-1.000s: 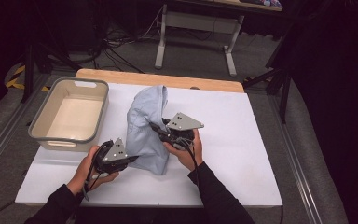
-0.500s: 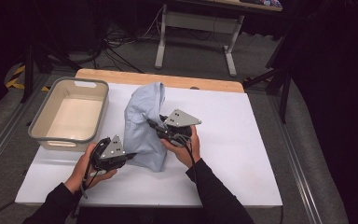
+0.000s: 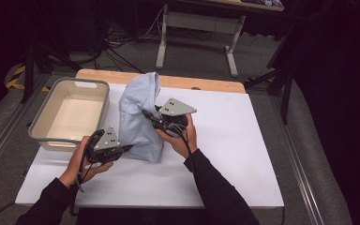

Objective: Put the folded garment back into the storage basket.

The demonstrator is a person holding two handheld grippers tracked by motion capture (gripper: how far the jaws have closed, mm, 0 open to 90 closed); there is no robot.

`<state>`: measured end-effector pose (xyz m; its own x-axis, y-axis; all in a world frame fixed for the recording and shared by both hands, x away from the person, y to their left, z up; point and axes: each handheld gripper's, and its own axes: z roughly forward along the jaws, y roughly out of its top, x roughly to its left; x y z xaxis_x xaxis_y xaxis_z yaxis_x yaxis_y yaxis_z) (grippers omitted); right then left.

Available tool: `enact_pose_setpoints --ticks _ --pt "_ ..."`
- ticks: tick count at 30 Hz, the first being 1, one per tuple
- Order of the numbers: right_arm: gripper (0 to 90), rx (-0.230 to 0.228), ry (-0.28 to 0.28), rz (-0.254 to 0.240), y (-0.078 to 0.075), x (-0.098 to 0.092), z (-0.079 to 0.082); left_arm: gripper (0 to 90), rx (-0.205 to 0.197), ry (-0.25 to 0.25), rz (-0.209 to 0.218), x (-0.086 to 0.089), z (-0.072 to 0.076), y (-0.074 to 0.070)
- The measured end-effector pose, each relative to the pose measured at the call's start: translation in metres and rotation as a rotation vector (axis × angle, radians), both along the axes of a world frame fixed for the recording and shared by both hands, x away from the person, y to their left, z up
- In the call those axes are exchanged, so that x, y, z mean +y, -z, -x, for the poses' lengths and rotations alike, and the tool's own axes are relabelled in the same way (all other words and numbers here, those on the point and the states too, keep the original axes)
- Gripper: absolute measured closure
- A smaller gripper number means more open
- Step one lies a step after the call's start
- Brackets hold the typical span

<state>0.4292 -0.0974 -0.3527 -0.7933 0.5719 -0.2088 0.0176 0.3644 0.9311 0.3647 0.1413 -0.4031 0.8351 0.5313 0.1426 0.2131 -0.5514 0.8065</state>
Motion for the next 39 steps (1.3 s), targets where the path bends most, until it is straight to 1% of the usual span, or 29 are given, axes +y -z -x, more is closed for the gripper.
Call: enact_pose_setpoints --ticks 5,7,12,18,22,24,27,31,33,36,39 --pt "69.8 -0.003 -0.011 -0.017 -0.010 0.011 -0.007 79.3 -0.009 -0.020 -0.005 0.009 -0.001 -0.012" --pt "69.9 0.003 -0.014 -0.026 -0.013 0.014 -0.010 79.3 -0.019 -0.026 -0.014 0.013 -0.003 -0.017" --pt "69.8 0.018 -0.016 -0.038 -0.017 0.024 -0.019 79.3 -0.014 -0.042 -0.010 0.023 -0.008 -0.026" --pt "70.1 0.014 -0.019 -0.038 -0.021 0.038 -0.030 79.4 0.000 -0.069 -0.002 0.033 -0.015 -0.031" --pt "70.0 0.011 -0.021 -0.039 -0.021 0.048 -0.036 79.4 -0.005 -0.094 -0.021 0.040 -0.017 -0.034" --pt "70.1 0.011 -0.025 -0.045 -0.021 0.051 -0.038 79.3 -0.030 -0.100 -0.046 0.042 -0.017 -0.034" --pt "70.1 0.008 -0.026 -0.063 -0.020 0.056 -0.040 79.2 -0.023 -0.118 -0.034 0.048 -0.019 -0.035" --pt "70.1 0.023 -0.029 -0.083 -0.022 0.060 -0.045 79.2 -0.017 -0.139 -0.011 0.056 -0.021 -0.037" --pt "70.1 0.017 -0.031 -0.081 -0.024 0.064 -0.046 79.3 -0.006 -0.148 0.005 0.060 -0.022 -0.038" --pt "70.2 0.010 -0.034 -0.078 -0.025 0.070 -0.047 79.2 0.003 -0.165 0.004 0.065 -0.023 -0.040" --pt "70.1 0.023 -0.038 -0.095 -0.026 0.075 -0.050 79.3 0.006 -0.181 -0.005 0.071 -0.024 -0.044"
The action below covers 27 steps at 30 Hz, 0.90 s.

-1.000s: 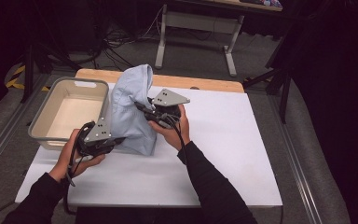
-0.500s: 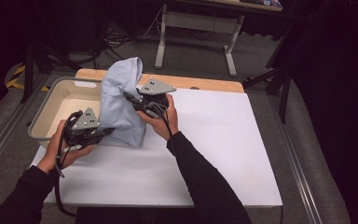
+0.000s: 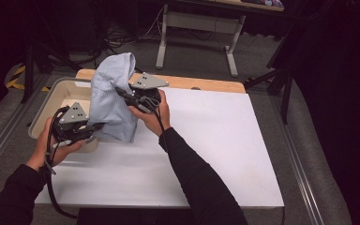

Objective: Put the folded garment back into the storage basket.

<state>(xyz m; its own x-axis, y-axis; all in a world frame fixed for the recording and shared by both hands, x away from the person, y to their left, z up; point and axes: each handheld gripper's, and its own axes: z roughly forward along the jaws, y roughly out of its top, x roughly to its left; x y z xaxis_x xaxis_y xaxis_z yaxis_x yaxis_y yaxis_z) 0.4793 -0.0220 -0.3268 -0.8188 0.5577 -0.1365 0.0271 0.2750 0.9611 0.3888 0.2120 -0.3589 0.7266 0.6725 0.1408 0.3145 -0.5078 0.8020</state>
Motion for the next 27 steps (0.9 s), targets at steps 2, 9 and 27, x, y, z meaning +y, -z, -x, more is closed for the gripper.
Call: enact_pose_setpoints --ticks 2,9,27 --pt "70.1 0.008 -0.002 -0.010 -0.001 0.004 -0.002 79.3 0.001 -0.008 -0.001 0.004 0.000 -0.003" --pt "70.2 0.027 -0.022 -0.038 -0.006 0.022 -0.009 79.3 -0.002 -0.056 -0.025 0.022 0.000 -0.012" --pt "70.2 0.046 -0.041 -0.030 -0.003 0.079 -0.027 79.4 0.050 -0.179 -0.043 0.066 -0.010 -0.010"
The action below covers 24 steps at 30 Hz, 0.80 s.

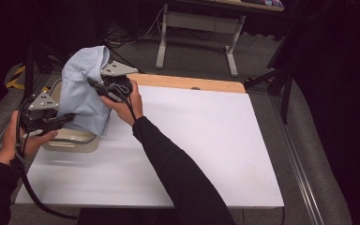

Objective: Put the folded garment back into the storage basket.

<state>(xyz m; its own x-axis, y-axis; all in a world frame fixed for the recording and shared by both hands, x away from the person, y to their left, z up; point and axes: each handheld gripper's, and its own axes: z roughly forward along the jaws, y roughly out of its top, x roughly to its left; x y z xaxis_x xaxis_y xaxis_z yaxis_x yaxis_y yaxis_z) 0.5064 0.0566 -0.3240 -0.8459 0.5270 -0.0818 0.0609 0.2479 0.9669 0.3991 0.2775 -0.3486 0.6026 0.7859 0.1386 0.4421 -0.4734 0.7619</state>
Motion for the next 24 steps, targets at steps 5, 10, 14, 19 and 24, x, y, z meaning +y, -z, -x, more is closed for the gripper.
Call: enact_pose_setpoints --ticks 5,10,14,19,24 --pt "70.2 0.014 0.001 -0.001 0.004 0.012 -0.004 79.4 0.010 -0.026 -0.010 0.008 -0.002 0.002" --pt "70.2 0.024 -0.002 0.008 0.008 0.022 -0.007 79.4 0.020 -0.041 -0.021 0.015 -0.003 0.007" --pt "70.2 0.033 -0.006 0.021 0.013 0.030 -0.009 79.4 0.035 -0.055 -0.026 0.020 -0.004 0.013" --pt "70.1 0.048 -0.010 0.035 0.021 0.038 -0.011 79.4 0.052 -0.075 -0.035 0.026 -0.006 0.020" --pt "70.1 0.068 -0.008 0.065 0.030 0.044 -0.013 79.2 0.079 -0.080 -0.047 0.023 -0.007 0.033"
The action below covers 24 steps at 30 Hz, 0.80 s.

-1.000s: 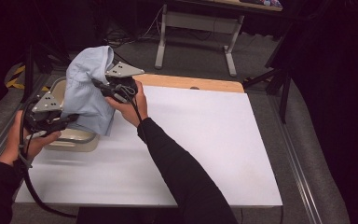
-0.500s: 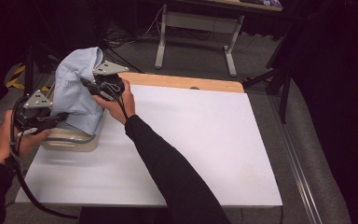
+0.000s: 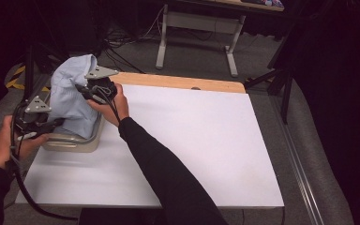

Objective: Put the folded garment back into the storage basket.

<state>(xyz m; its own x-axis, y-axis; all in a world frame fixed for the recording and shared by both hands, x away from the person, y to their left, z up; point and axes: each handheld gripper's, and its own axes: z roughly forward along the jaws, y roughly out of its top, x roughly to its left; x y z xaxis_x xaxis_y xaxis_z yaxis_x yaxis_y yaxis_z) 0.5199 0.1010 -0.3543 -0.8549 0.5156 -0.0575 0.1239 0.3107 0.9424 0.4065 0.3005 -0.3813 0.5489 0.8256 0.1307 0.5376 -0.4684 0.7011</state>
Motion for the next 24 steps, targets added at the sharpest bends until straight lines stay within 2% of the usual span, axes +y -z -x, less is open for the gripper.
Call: enact_pose_setpoints --ticks 11,15,17,22,24 --pt "69.9 0.060 -0.005 0.012 0.027 0.004 0.000 77.3 0.029 -0.020 -0.033 0.001 0.002 0.025" --pt "69.9 0.061 -0.010 0.026 0.031 0.006 0.002 74.0 0.036 -0.010 -0.056 0.001 0.003 0.025" --pt "69.9 0.065 -0.013 0.029 0.031 0.007 0.002 69.3 0.039 -0.024 -0.073 0.002 0.003 0.026" --pt "69.8 0.074 -0.021 0.034 0.034 0.008 0.004 59.0 0.045 -0.057 -0.030 0.008 0.002 0.026" --pt "69.7 0.080 -0.017 0.043 0.035 0.008 0.004 58.6 0.044 -0.059 -0.024 0.009 0.003 0.026"
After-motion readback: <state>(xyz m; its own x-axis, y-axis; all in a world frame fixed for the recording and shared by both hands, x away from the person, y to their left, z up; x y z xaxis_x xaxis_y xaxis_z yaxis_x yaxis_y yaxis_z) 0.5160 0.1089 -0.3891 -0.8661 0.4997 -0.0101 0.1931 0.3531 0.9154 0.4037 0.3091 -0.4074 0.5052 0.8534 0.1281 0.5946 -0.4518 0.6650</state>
